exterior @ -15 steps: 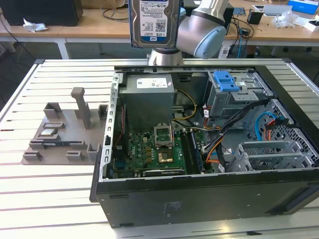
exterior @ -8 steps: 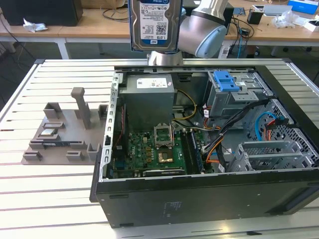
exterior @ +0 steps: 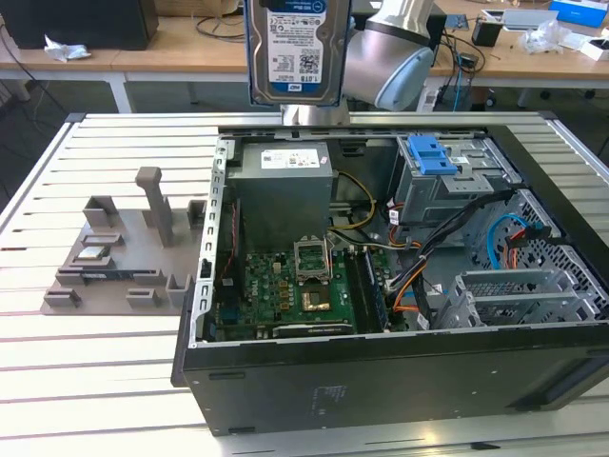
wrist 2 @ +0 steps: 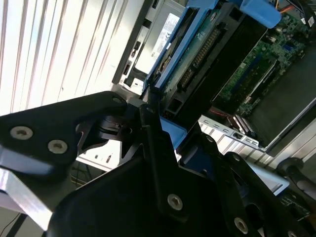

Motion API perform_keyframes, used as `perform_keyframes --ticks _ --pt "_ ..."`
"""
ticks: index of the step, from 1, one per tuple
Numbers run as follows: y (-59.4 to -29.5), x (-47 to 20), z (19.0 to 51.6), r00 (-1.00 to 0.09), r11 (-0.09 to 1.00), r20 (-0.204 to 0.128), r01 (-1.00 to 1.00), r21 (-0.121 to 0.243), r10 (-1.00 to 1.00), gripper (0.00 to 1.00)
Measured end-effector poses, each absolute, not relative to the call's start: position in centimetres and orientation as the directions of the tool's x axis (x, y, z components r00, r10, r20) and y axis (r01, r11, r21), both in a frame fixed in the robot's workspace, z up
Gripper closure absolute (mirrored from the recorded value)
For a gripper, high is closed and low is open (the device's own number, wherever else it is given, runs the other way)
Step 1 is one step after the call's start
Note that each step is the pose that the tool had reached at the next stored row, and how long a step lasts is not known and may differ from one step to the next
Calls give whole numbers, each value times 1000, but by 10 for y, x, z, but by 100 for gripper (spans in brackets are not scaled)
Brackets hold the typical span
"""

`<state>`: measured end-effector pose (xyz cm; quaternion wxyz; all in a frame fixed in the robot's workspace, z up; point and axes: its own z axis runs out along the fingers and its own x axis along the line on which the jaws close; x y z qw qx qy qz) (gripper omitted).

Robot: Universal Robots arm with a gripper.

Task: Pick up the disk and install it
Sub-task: 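Pick up the disk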

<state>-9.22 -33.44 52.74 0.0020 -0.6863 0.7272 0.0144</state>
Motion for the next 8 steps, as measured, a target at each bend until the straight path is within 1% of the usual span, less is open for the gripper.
perform_keyframes --ticks 8 --pt "-348 -91 527 -58 58 -23 -998 18 -998 63"
